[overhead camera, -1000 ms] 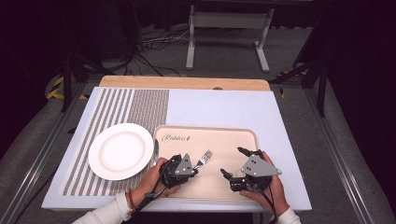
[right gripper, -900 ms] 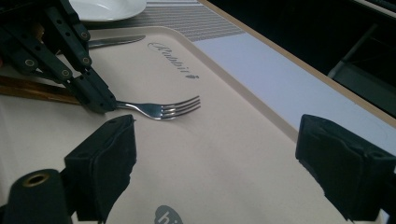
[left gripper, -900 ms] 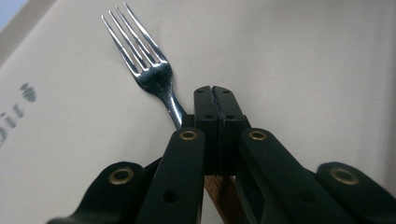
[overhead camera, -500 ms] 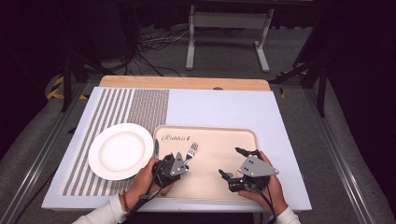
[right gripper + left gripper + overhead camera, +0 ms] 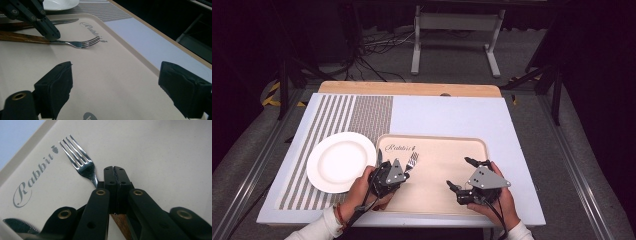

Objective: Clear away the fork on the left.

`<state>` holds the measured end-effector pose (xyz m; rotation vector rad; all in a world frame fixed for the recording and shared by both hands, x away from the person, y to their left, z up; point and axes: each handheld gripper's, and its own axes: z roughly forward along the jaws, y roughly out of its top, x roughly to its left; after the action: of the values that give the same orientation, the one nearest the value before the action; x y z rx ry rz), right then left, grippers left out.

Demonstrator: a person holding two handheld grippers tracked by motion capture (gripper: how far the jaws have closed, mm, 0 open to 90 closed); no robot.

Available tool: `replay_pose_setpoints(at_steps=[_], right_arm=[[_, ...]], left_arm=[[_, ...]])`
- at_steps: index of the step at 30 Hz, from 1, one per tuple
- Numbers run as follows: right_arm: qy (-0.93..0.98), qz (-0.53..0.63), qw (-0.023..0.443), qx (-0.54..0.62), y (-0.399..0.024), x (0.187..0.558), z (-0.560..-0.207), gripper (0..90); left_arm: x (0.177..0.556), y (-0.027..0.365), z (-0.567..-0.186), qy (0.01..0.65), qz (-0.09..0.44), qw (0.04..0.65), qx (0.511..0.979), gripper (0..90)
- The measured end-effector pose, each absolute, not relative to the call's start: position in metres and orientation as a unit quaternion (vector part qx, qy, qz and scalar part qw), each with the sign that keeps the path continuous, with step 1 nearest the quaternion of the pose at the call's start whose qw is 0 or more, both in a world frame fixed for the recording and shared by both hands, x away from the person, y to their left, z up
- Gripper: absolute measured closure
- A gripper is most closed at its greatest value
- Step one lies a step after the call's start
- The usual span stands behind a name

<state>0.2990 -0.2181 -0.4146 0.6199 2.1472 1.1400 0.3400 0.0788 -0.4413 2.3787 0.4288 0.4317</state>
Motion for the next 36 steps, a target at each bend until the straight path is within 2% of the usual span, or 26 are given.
replay_pose_setpoints(at_steps=[6,19,36], right_arm=[[0.815,0.43,0.309,0.235,-0.218,0.299,-0.415,13.1],[0.814,0.432,0.309,0.233,-0.217,0.299,-0.416,13.2],[0.817,0.428,0.308,0.234,-0.217,0.299,-0.417,13.1]], left_arm=[[0.347,0.071,-0.452,0.16,0.167,0.308,0.923,90.0],[0.341,0.087,-0.448,0.174,0.19,0.268,0.928,90.0],[0.341,0.097,-0.447,0.192,0.195,0.256,0.927,90.0]])
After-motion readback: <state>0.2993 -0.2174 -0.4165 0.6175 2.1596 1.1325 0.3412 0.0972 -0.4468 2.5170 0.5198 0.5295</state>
